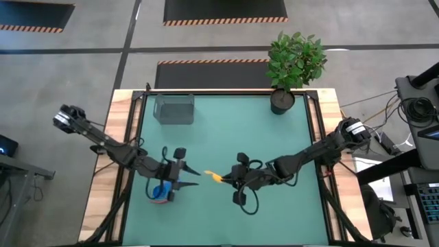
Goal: Nest measuring cups in basket
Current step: Stack the yellow measuring cup on top of the blue measuring cup
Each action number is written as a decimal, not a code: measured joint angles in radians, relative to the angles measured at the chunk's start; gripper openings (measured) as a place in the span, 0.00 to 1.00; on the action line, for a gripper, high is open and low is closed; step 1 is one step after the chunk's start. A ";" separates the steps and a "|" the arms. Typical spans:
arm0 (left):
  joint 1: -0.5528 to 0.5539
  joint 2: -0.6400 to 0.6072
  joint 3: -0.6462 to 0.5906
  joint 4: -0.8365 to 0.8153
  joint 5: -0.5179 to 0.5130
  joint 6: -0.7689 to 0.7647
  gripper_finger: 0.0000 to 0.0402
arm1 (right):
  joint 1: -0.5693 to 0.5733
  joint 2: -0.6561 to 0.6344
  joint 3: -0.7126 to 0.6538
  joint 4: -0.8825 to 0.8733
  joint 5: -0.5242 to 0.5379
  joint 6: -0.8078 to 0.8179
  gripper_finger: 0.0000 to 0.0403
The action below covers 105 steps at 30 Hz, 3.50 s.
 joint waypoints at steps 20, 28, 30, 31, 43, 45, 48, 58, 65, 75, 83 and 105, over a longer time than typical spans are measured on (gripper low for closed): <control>0.141 0.327 0.000 0.061 0.071 -0.001 0.53 | 0.000 0.000 0.000 0.002 -0.003 -0.010 0.06; 0.163 0.352 0.000 0.088 0.064 0.016 0.41 | 0.000 0.000 0.000 0.002 -0.003 -0.015 0.06; 0.163 0.352 0.000 0.087 0.063 0.027 0.35 | 0.000 0.000 0.000 0.003 -0.003 -0.015 0.06; 0.163 0.352 0.000 0.087 0.063 0.029 0.31 | 0.000 0.000 0.000 0.003 -0.002 -0.016 0.06; 0.163 0.352 0.000 0.088 0.063 0.041 0.01 | 0.001 0.000 0.000 0.011 0.005 -0.027 0.14; 0.162 0.352 0.000 0.097 0.063 0.049 0.01 | 0.001 0.000 0.000 0.011 0.006 -0.027 0.20; 0.159 0.351 0.000 0.125 0.063 0.061 0.00 | 0.001 -0.004 0.000 0.008 0.005 -0.032 0.29; 0.126 0.351 -0.056 0.351 0.128 0.163 0.00 | 0.012 -0.149 0.000 0.007 0.005 -0.124 0.49; 0.110 0.325 -0.142 0.667 0.224 0.283 0.00 | 0.061 -0.221 -0.016 0.058 0.013 -0.306 0.50; 0.111 0.284 -0.142 0.718 0.224 0.359 0.00 | 0.094 -0.051 -0.039 0.221 0.134 -0.453 0.50; 0.111 0.283 -0.142 0.743 0.223 0.359 0.00 | 0.093 0.045 -0.039 0.405 0.138 -0.530 0.44; 0.114 0.284 -0.142 0.752 0.143 0.377 0.00 | 0.067 0.053 -0.038 0.493 0.174 -0.569 0.03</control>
